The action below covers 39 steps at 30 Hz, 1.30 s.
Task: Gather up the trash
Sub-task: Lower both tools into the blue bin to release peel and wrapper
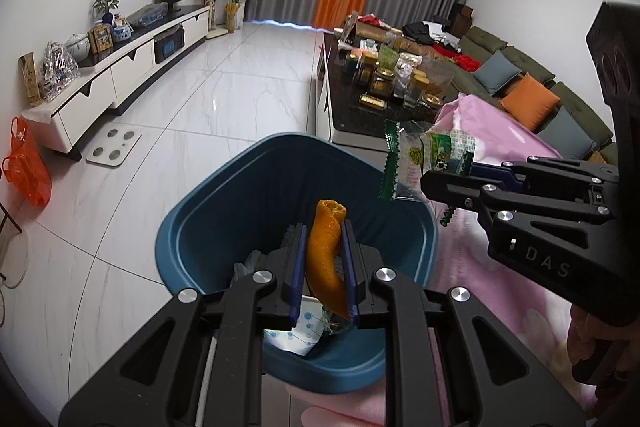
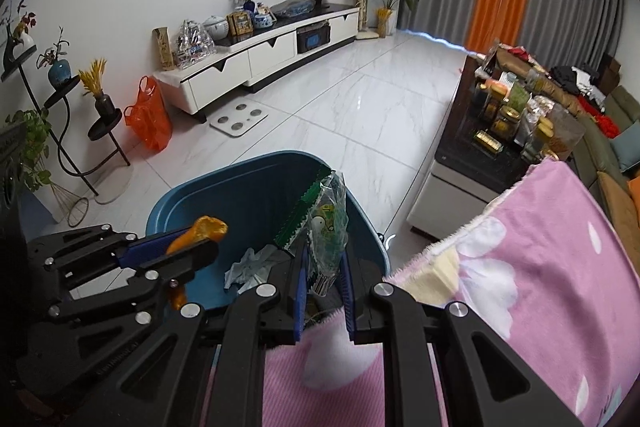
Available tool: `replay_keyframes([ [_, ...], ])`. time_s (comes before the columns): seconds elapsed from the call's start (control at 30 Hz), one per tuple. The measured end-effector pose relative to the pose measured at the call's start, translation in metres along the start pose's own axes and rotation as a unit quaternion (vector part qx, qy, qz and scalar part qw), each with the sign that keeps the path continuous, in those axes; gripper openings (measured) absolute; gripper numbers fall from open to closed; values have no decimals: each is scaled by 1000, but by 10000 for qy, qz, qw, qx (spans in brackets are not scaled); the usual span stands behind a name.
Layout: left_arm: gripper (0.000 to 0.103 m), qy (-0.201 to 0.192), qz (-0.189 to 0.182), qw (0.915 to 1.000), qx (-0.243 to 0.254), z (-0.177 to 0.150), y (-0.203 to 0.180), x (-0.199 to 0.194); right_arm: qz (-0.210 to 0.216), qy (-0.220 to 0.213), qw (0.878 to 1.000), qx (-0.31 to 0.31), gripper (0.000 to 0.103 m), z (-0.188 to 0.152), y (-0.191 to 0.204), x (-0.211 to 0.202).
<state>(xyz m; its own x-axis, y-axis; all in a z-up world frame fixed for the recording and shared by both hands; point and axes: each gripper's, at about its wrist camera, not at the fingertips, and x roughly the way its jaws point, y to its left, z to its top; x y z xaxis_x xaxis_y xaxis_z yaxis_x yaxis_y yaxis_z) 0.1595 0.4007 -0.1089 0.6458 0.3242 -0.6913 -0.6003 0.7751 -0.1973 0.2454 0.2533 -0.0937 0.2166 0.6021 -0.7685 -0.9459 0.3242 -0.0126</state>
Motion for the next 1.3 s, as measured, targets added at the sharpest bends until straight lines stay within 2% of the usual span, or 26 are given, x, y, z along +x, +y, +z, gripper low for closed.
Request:
replay_keyframes([
  [0.33, 18, 236, 176, 9996, 41, 6, -2, 51, 144, 394, 9991, -41, 15, 4, -1, 29],
  [0.6, 19, 331, 288, 9990, 56, 8, 3, 72, 83, 543, 9984, -155, 25, 6, 6, 34],
  [0.63, 21, 333, 290, 9990, 56, 6, 5, 69, 59, 544, 9984, -150, 27, 5, 6, 33],
  [0.73, 39, 305, 340, 9989, 81, 8, 7, 70, 15, 547, 9984, -137, 30, 4, 4, 33],
  [0.83, 46, 247, 430, 9987, 86, 5, 10, 64, -41, 553, 9984, -121, 32, 3, 2, 32],
  [0.93, 53, 140, 508, 9986, 58, 4, 15, 54, -76, 511, 9986, -75, 37, 2, 2, 27],
  [1.3, 67, -297, 616, 9975, -153, -4, 33, -13, -118, 210, 9997, -8, 40, 2, 2, -4],
])
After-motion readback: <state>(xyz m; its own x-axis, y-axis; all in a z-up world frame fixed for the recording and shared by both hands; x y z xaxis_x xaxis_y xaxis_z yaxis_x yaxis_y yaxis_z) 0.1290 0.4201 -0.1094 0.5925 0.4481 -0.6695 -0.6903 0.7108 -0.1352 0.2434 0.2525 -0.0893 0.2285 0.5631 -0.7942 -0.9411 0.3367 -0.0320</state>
